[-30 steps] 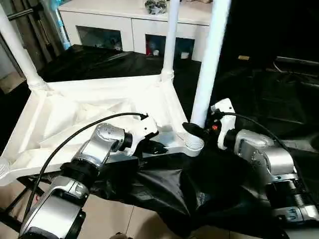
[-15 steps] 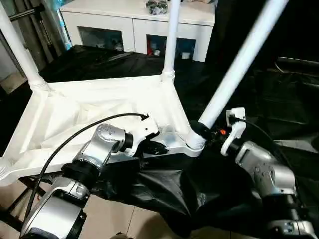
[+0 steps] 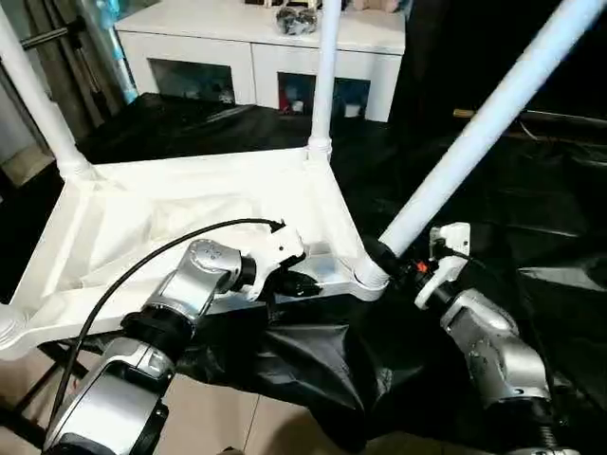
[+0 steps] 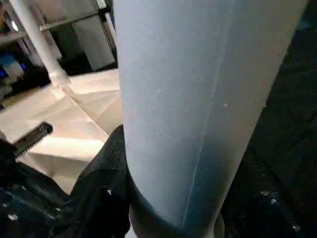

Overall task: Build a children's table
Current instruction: Insert table leg to table base

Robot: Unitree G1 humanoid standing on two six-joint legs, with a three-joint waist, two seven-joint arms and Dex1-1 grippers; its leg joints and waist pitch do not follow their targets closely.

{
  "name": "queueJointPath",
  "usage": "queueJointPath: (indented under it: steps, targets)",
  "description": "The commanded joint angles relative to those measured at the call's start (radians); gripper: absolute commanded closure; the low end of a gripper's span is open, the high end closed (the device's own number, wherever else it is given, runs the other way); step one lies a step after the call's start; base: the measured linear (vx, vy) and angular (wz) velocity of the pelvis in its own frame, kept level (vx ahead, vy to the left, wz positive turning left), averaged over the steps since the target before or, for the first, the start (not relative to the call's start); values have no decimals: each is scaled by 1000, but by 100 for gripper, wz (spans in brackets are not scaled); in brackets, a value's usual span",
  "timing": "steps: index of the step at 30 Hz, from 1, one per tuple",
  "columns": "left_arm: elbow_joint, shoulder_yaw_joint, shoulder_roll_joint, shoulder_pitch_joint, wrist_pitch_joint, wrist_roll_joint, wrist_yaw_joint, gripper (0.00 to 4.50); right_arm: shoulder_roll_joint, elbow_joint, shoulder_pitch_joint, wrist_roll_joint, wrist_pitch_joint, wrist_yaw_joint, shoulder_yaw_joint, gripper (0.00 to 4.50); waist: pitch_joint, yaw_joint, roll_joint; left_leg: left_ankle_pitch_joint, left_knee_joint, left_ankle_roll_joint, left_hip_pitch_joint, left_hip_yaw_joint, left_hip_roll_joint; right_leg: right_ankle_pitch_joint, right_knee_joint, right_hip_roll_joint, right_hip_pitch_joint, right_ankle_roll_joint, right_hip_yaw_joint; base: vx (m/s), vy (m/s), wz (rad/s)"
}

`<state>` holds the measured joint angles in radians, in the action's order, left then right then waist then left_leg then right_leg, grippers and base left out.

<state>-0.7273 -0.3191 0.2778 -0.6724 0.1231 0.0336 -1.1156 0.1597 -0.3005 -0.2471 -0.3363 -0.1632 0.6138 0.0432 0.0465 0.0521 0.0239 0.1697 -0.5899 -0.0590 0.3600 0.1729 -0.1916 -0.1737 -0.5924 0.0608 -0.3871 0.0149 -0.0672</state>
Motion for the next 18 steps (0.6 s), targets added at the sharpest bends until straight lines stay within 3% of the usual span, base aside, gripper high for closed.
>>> queueJointPath:
  steps: [1,4,10,11,12,14,15,17,18]
  targets:
    - [-2,19,-3,-23,-8,-2,35,450,9,-73,53,90,-20,-33,-48,260,-45,-4,6,419,83,-7,-19,-21,-33,-507,106,82,23,139,41,0,0,0]
    - [-6,19,-4,-24,-10,-1,38,450,8,-73,52,101,-7,-35,-56,260,-45,-4,-1,423,82,-1,-23,-23,-31,-564,113,86,22,118,41,0,0,0]
    - [-2,21,-4,-17,-13,2,40,450,15,-60,43,138,-1,-40,-103,260,-45,-9,3,427,90,0,-19,-24,-34,-533,113,83,24,120,40,0,0,0]
    - [-3,20,-4,-16,-15,4,42,450,28,-57,37,152,-11,-25,-123,260,-45,-10,-7,430,90,1,-20,-23,-34,-539,114,83,22,118,40,0,0,0]
    - [-3,20,-4,-16,-16,5,43,450,35,-56,34,159,-15,-17,-132,260,-43,-11,-9,426,90,2,-18,-24,-34,-545,113,83,24,116,40,0,0,0]
    - [-2,19,-4,-14,-19,6,45,450,50,-57,26,166,-27,11,-153,261,-43,-14,-2,435,89,1,-22,-24,-34,-572,117,86,21,108,39,0,0,0]
    - [-1,20,-4,-13,-19,6,46,450,57,-59,21,167,-30,27,-161,261,-43,-15,-10,433,90,4,-20,-24,-34,-574,119,86,22,106,39,0,0,0]
    - [-1,20,-3,-12,-19,6,46,450,61,-61,18,168,-29,34,-166,261,-43,-14,-6,434,90,6,-22,-24,-35,-569,120,87,18,107,41,0,0,0]
    - [0,20,-3,-11,-19,6,48,450,66,-65,12,169,-27,46,-169,261,-43,-16,-18,431,90,9,-20,-22,-35,-568,121,86,18,107,41,0,0,0]
